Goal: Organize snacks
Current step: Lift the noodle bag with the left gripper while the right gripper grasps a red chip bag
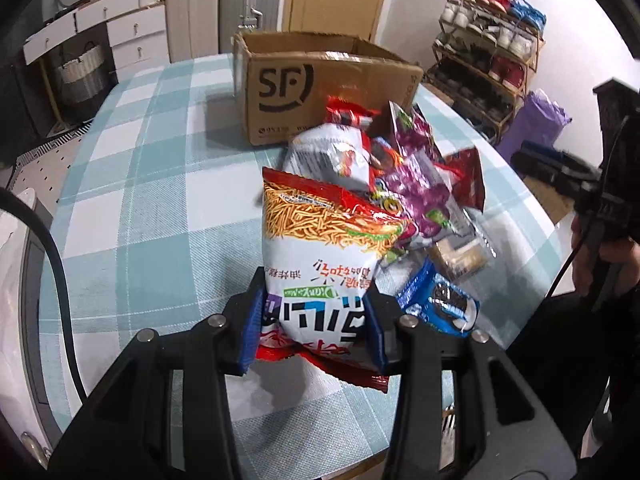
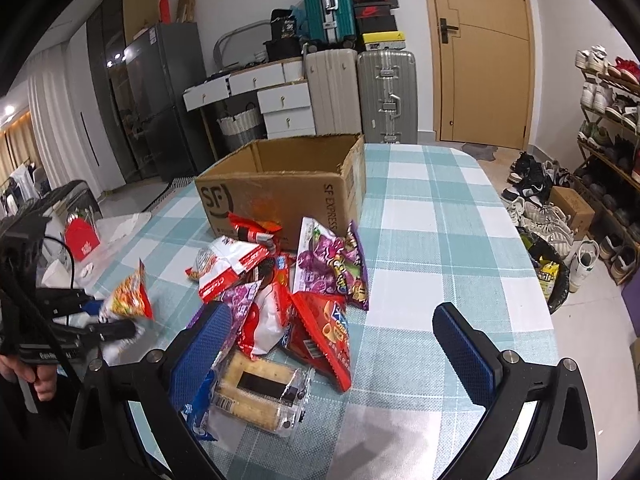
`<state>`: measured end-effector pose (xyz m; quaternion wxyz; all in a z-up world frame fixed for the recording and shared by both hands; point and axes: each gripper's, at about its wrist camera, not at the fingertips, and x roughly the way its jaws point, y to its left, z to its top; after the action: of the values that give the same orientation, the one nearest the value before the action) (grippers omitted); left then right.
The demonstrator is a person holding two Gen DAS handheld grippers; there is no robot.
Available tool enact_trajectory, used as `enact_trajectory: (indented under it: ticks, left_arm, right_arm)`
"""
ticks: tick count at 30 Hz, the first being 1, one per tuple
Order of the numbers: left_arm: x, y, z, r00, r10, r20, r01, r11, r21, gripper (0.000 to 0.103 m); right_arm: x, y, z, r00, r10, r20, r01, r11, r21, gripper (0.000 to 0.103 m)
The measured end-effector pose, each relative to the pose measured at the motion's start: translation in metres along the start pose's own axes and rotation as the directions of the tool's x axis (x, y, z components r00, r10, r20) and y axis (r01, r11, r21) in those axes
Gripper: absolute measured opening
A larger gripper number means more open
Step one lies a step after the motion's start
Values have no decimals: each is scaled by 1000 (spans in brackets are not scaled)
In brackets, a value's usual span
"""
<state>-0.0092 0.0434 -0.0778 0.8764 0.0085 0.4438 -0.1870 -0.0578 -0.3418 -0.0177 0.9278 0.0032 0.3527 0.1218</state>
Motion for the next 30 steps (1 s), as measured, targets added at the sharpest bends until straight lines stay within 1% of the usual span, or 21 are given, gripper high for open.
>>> enact_trajectory:
  ticks: [4,8,10,11,14,19,23,25,26,27,30]
  left_arm:
    - [-9,5,2,999,8,40,-8,1000,-17,40]
    - [-14,9,3,998,2,58,-1,999,-32,40]
    - [-16,10,3,998,2,61,0,999,-37,40]
    - [-16,12,3,998,2,63,1,999,-41,40]
    - [-18,15,2,998,-5,65,8,999,-52,40]
    - [-26,18,2,995,-6,95,12,997,-70,40]
    - [-27,19,2,995,-11,98,18,997,-71,40]
    - [-27,20,2,995,-12,100,19,997,-69,40]
    - [-27,20,1,995,-13,100,20,997,-70,40]
    - [-27,20,1,995,-16,100,23,997,-71,40]
    - [-29,21,2,994,-22,103,30,997,-78,40]
  right_arm:
    - [11,3,-2,999,7,-41,-8,1000,-22,103]
    - [25,1,-3,996,10,-86,-13,1000,-28,103]
    - [30,1,-4,994,19,-105,-23,999,-33,101]
    - [34,2,-4,993,19,-114,-24,999,-40,97]
    - [44,5,-6,988,1,-153,-11,998,-65,95]
    - [53,13,-10,983,-21,-182,-1,993,-122,93]
    - [63,16,-12,978,-30,-206,-1,988,-151,87]
    - [71,14,-13,973,-42,-227,4,986,-169,82]
    - [77,11,-14,969,-41,-245,-1,986,-169,76]
    - [81,9,-13,966,-36,-258,-7,986,-164,73]
    - [86,3,-13,962,-1,-274,-37,990,-135,72]
